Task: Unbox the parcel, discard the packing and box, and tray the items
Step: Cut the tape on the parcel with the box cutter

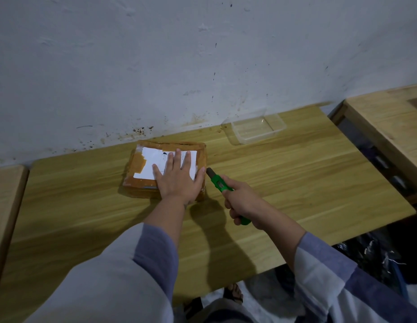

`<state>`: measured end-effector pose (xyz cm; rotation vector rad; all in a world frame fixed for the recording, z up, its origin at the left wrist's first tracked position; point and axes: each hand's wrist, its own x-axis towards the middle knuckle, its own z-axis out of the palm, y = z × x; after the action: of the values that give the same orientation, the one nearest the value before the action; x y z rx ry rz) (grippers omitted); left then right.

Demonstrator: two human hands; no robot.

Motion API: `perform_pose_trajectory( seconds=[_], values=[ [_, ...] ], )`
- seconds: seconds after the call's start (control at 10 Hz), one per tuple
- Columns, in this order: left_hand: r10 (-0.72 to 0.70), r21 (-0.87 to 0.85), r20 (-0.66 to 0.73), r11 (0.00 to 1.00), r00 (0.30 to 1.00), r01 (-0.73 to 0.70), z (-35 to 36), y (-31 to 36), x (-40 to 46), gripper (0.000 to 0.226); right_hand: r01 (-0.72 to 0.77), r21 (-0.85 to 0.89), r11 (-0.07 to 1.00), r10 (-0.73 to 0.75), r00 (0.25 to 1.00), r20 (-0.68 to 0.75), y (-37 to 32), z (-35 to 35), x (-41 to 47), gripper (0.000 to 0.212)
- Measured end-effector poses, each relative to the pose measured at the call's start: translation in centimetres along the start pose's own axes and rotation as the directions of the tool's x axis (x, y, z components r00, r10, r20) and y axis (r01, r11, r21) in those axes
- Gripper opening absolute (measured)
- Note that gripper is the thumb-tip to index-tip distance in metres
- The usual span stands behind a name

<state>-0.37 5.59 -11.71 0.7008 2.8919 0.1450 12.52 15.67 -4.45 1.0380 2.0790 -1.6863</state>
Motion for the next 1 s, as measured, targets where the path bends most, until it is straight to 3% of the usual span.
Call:
perform_pose_trajectory(
  seconds=[0.8,1.0],
  values=[
    [0.001,0.003,0.019,1.0,1.0,-0.002,-0.4,-0.4,-0.2,0.073,-0.042,-0.035,0.999,0.044,0.997,0.066,1.4,-0.9,-1.6,0.054],
    [0.023,-0.007,0.04,1.0,0.999,-0.023,-0.7,-0.8,-1.1,0.073,0.009,0.003,1.0,-0.009,0.995,-0.098,0.4,-3.2,0.0,0.04]
  ],
)
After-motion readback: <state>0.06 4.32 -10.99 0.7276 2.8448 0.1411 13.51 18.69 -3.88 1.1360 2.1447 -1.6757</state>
